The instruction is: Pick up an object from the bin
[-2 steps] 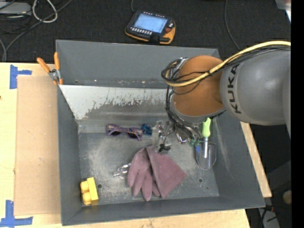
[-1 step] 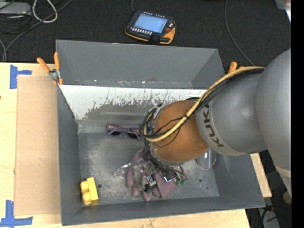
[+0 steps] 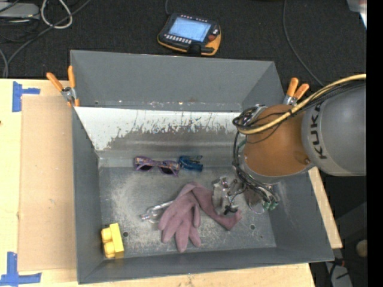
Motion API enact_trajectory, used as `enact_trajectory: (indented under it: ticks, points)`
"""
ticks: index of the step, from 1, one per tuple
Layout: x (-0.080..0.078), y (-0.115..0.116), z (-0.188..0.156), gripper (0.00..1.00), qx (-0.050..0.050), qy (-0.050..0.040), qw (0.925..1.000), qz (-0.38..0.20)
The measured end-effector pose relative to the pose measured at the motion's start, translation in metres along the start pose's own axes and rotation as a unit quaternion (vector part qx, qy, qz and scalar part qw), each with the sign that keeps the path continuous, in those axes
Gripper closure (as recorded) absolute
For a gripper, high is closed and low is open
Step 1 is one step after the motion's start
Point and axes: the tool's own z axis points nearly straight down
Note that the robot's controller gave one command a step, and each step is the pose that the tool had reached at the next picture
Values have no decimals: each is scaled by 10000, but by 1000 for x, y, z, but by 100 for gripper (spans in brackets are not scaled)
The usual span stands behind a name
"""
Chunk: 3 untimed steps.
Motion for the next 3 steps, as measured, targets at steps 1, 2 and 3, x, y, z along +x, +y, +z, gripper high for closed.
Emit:
enact_trajectory:
  ticks: [1, 2, 3]
  points:
    - [0, 0, 0, 0, 0, 1, 10000, 12]
    - [0, 0, 0, 100, -2, 2, 10000, 24]
    - [0, 0, 0, 0, -2, 2, 10000, 29]
